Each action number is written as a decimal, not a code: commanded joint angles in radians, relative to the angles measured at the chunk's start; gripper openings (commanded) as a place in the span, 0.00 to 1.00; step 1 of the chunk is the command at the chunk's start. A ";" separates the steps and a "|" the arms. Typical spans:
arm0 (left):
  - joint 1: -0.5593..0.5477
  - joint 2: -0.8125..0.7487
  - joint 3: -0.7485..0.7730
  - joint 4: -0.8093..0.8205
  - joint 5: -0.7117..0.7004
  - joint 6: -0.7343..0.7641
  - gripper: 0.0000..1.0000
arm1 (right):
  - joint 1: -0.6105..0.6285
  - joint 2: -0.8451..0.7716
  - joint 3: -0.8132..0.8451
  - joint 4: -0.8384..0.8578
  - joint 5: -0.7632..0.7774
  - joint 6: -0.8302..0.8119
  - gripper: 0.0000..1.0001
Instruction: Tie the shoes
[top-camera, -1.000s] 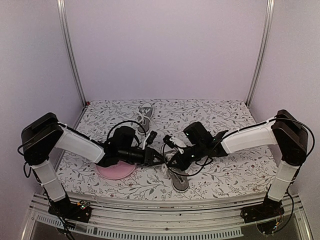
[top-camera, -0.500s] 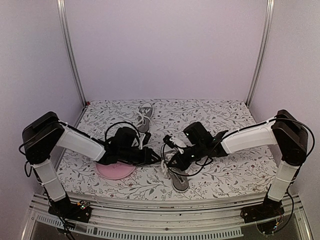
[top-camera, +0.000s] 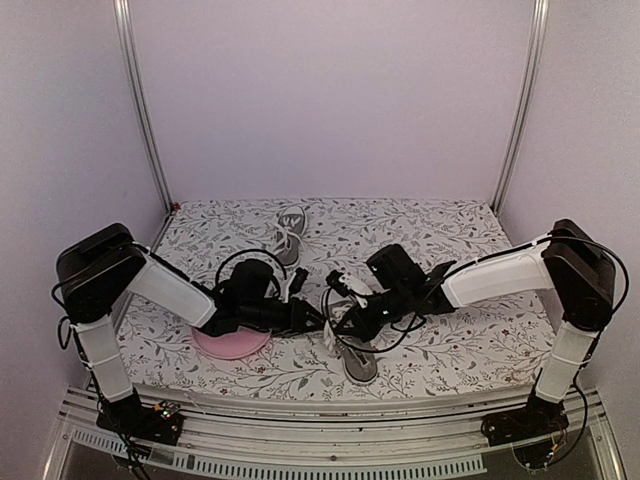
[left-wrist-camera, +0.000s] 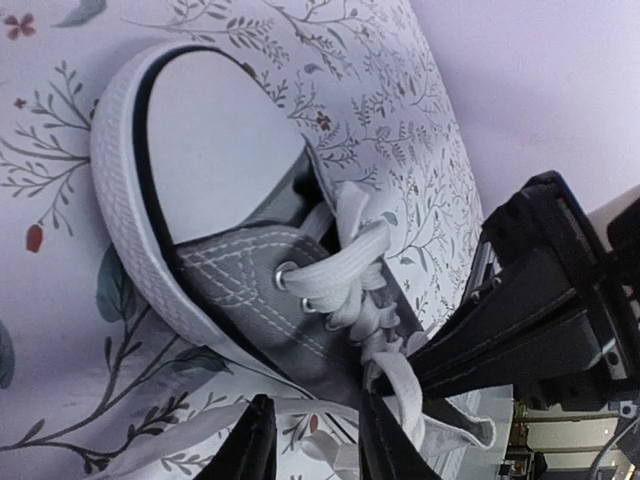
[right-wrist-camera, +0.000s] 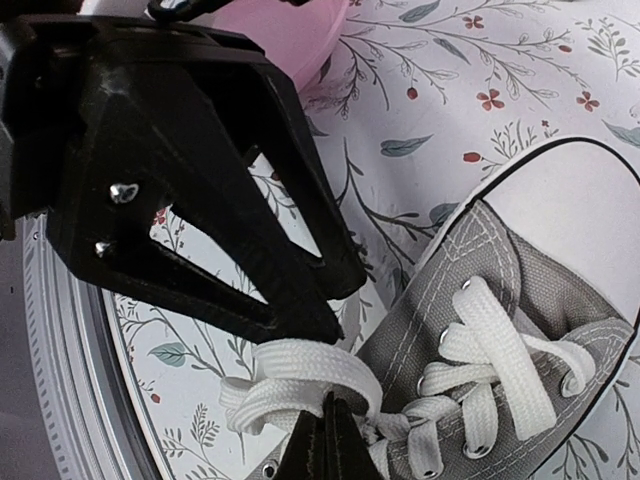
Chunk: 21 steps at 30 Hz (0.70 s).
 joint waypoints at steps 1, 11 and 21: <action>0.008 0.023 -0.027 0.161 0.067 -0.025 0.28 | -0.001 0.028 0.000 -0.005 0.030 0.006 0.02; -0.002 0.054 -0.024 0.217 0.112 -0.047 0.28 | -0.001 0.034 0.003 -0.006 0.029 0.007 0.02; -0.015 0.093 -0.023 0.269 0.140 -0.084 0.24 | -0.001 0.036 0.005 -0.007 0.038 0.008 0.02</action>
